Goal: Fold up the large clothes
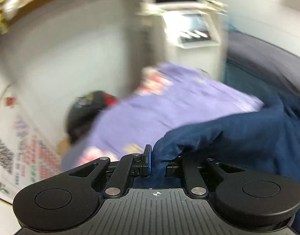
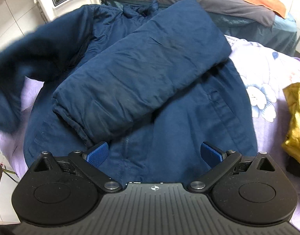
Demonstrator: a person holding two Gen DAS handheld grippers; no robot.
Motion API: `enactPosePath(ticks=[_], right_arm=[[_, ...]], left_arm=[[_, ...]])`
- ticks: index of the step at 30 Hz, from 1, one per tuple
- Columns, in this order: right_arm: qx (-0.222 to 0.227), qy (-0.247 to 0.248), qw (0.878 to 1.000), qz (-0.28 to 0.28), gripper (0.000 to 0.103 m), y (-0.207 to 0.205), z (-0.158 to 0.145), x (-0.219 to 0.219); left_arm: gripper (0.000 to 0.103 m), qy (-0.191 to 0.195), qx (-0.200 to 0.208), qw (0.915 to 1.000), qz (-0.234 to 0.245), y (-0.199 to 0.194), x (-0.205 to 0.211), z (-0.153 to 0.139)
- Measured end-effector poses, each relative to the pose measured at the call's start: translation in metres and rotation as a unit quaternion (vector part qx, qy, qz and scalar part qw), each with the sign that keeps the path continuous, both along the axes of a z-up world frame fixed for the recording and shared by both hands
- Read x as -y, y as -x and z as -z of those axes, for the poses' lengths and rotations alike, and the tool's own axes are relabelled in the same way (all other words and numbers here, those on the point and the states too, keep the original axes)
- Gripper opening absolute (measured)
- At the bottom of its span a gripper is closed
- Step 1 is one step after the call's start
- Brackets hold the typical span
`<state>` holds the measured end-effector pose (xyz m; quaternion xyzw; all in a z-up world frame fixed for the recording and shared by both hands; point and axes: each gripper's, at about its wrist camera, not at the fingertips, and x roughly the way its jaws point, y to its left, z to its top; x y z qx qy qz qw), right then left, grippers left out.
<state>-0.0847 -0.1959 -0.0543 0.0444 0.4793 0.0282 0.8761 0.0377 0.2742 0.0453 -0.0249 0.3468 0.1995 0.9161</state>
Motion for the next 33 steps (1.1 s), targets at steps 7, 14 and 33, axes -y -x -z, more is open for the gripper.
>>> enactPosePath(ticks=[7,14,33], right_arm=[[-0.012,0.015,1.000,0.003,0.100,-0.018,0.004,-0.018],[-0.005,0.074,0.997,-0.015,0.100,-0.030,-0.003,-0.043],[-0.064,0.200,0.969,-0.130,0.093,-0.073,0.050,-0.126]], left_arm=[[0.103,-0.003,-0.034,0.9974,-0.064,-0.053,-0.056,0.033],[0.103,0.052,-0.108,0.9924,0.028,-0.059,-0.020,0.097],[0.103,0.110,-0.173,0.9576,0.203,-0.013,0.094,0.135]])
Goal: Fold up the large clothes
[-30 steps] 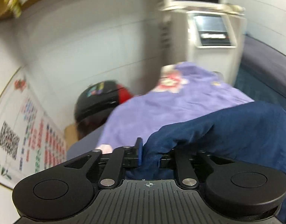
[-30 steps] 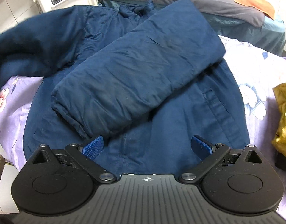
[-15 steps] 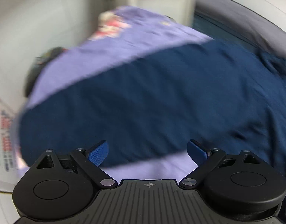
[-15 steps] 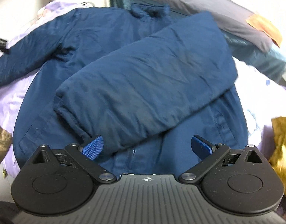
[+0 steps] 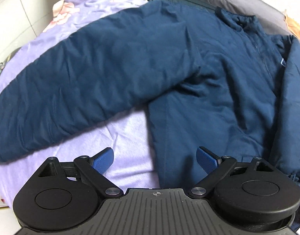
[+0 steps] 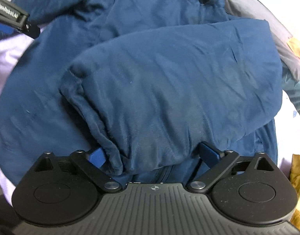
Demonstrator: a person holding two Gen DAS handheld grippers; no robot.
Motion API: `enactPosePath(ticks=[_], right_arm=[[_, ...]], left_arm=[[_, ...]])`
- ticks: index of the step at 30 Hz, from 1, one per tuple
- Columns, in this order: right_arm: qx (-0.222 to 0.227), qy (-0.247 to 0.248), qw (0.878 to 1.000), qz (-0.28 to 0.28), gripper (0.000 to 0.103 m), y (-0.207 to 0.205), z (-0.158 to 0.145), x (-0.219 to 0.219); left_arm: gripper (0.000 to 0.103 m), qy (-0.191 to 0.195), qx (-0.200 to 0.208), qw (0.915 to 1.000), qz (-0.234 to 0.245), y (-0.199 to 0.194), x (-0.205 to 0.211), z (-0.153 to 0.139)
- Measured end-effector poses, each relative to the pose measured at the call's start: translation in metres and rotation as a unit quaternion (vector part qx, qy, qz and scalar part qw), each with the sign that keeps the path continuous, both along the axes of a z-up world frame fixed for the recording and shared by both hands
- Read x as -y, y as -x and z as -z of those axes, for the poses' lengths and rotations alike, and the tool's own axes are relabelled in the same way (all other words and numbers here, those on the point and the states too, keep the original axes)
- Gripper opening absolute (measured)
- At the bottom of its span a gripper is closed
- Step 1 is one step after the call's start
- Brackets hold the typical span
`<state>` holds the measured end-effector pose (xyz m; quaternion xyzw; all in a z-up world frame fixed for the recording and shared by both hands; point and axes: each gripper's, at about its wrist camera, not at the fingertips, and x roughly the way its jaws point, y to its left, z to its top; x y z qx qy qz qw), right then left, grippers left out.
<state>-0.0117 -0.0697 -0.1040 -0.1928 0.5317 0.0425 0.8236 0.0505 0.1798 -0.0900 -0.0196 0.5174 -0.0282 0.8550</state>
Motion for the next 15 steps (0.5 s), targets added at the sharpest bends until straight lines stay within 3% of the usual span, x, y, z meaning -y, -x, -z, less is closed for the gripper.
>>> enactPosePath(ticks=[3,5,8,15], right_arm=[[0.016,0.003,1.000,-0.018,0.078,0.003,0.004,0.005],[0.030,-0.021,0.999,-0.013,0.052,0.004,-0.002,0.015],[0.045,-0.051,0.998,-0.007,0.031,0.005,-0.017,0.029],[0.138,-0.089,0.986,0.012,0.024,0.010,-0.093,0.096]], left_arm=[[0.103,-0.007,0.004,1.0000,-0.002,0.007,0.007,-0.005],[0.103,-0.007,0.005,0.9999,-0.006,0.012,0.012,-0.007],[0.103,-0.005,0.000,1.0000,-0.007,0.020,0.021,-0.009],[0.103,-0.010,-0.003,0.9999,-0.010,0.051,0.045,-0.014]])
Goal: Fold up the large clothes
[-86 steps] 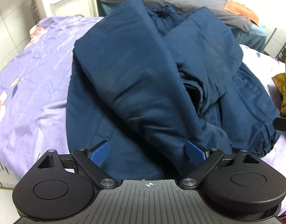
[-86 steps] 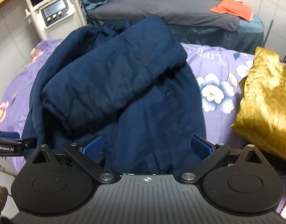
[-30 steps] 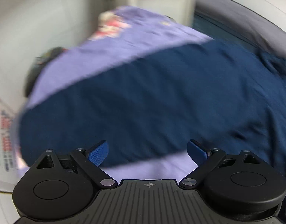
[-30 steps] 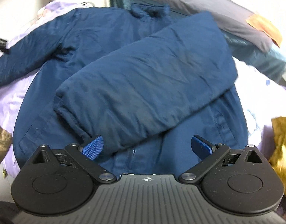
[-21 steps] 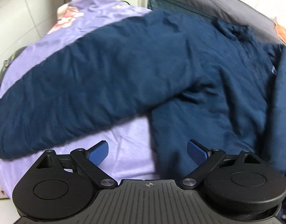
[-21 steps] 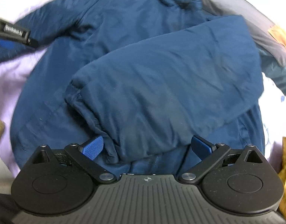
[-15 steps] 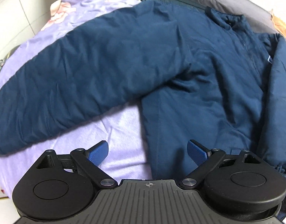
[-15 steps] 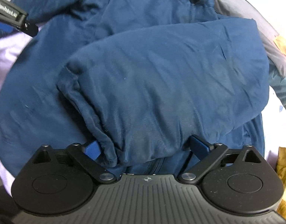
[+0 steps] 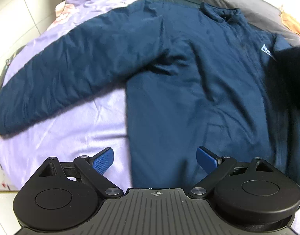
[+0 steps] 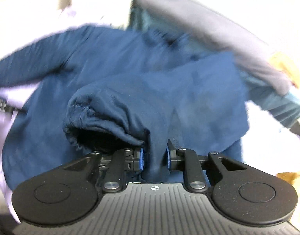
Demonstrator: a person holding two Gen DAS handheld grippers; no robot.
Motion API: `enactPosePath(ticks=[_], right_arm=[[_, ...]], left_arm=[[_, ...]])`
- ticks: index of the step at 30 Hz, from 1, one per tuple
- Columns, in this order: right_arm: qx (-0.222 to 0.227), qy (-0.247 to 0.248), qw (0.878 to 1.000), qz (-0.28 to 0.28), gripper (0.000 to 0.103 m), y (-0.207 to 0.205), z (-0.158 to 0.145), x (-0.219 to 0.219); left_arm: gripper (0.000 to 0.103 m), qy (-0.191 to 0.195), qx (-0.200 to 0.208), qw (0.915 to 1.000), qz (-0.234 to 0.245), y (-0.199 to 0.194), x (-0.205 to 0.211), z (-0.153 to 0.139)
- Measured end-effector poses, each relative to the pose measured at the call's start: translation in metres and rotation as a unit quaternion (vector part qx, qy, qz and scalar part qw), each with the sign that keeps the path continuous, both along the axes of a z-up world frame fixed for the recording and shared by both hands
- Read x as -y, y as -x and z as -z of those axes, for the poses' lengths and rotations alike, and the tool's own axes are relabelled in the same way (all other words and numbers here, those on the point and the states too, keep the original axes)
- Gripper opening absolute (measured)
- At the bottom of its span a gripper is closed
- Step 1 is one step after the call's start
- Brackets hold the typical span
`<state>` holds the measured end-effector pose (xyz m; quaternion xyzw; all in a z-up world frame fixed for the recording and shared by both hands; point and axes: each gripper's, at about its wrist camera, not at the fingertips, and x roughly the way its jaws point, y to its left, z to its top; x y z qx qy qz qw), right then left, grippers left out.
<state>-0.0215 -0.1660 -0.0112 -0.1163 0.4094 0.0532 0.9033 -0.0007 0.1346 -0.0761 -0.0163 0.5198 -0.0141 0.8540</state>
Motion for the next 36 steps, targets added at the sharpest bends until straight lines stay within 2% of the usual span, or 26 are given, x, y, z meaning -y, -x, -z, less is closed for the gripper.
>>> enactPosePath(ticks=[3,7,12,15,17,18,20,21,23,28,32,36], right_arm=[[0.050,-0.001,0.998,0.047,0.023,-0.003,-0.041,0.056],[0.093,0.010,0.985,0.143,0.023,-0.014,-0.082,0.150],[0.107,0.004,0.958,0.265,0.023,-0.031,-0.107,0.259],[0.104,0.035,0.939,0.326,0.024,-0.046,-0.104,0.312],[0.096,0.056,0.921,0.373,0.026,-0.057,-0.098,0.343],[0.091,0.067,0.907,0.404,0.030,-0.061,-0.095,0.358],[0.083,0.075,0.884,0.455,0.062,-0.069,-0.090,0.378],[0.091,0.067,0.880,0.460,0.065,-0.066,-0.089,0.381],[0.103,0.043,0.891,0.441,0.070,-0.058,-0.083,0.372],[0.076,0.016,0.931,0.356,0.085,-0.055,-0.053,0.326],[0.045,-0.035,0.962,0.268,0.089,-0.051,-0.035,0.276],[0.033,-0.056,0.980,0.187,0.091,-0.032,-0.025,0.227]], left_arm=[[0.103,-0.005,-0.002,1.0000,-0.003,0.010,0.007,0.000],[0.103,-0.010,-0.002,0.9999,-0.012,0.021,0.009,-0.001],[0.103,-0.013,-0.005,0.9993,-0.035,0.030,0.003,-0.005],[0.103,-0.022,-0.005,0.9987,-0.047,0.035,-0.003,-0.008],[0.103,-0.026,-0.005,0.9982,-0.054,0.038,-0.007,-0.008],[0.103,-0.027,-0.004,0.9979,-0.059,0.040,-0.009,-0.008],[0.103,-0.026,-0.006,0.9971,-0.071,0.043,-0.014,-0.007],[0.103,-0.023,-0.010,0.9968,-0.076,0.044,-0.016,-0.005],[0.103,-0.015,-0.020,0.9959,-0.087,0.045,-0.020,0.000],[0.103,-0.007,-0.016,0.9963,-0.084,0.044,-0.027,0.004],[0.103,0.002,0.003,0.9987,-0.050,0.042,-0.030,0.000],[0.103,0.010,0.018,0.9998,-0.005,0.046,-0.031,-0.003]])
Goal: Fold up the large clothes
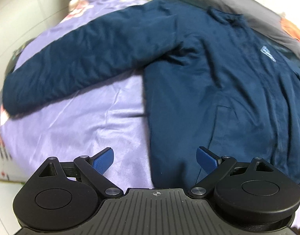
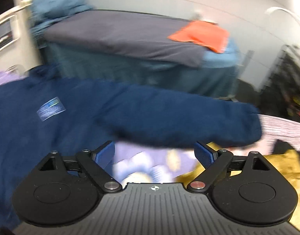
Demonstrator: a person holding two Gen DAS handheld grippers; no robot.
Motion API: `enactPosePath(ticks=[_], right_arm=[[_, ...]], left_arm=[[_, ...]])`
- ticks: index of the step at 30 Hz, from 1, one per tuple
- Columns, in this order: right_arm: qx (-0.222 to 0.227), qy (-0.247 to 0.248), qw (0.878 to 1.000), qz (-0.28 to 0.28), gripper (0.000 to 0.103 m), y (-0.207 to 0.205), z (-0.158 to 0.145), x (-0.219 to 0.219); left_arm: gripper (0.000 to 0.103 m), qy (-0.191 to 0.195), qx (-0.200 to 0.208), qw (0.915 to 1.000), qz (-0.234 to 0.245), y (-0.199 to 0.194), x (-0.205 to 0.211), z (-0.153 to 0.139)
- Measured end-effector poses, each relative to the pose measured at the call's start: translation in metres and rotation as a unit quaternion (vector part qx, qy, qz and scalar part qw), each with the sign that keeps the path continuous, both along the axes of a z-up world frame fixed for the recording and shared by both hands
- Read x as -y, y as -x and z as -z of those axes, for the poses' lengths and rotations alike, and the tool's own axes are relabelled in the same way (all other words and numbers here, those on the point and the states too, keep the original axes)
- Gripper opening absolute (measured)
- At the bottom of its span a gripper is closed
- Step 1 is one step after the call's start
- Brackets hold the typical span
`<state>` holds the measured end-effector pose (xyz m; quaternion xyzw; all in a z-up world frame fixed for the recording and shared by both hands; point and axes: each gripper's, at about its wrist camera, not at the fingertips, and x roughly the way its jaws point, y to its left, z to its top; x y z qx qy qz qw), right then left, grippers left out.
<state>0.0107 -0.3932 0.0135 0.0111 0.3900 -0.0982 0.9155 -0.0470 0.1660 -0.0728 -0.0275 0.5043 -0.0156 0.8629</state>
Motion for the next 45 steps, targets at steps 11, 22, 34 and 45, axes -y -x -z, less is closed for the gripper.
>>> enactPosePath(ticks=[11,22,34,45], right_arm=[[-0.080,-0.100,0.977,-0.169,0.098,0.089,0.028,-0.073],[-0.194,0.014,0.966,-0.169,0.084,0.158,0.111,-0.071],[-0.136,-0.019,0.985,-0.106,0.079,0.102,0.125,-0.078],[-0.048,-0.160,0.985,-0.048,0.073,0.054,0.089,-0.078]], left_arm=[[0.103,0.046,-0.027,0.9973,0.051,0.049,-0.021,0.015],[0.103,-0.044,-0.050,0.9836,0.168,0.081,0.010,0.054],[0.103,-0.116,0.060,0.9793,0.155,0.037,0.066,0.050],[0.103,0.056,0.051,0.9971,-0.011,-0.033,0.017,0.029]])
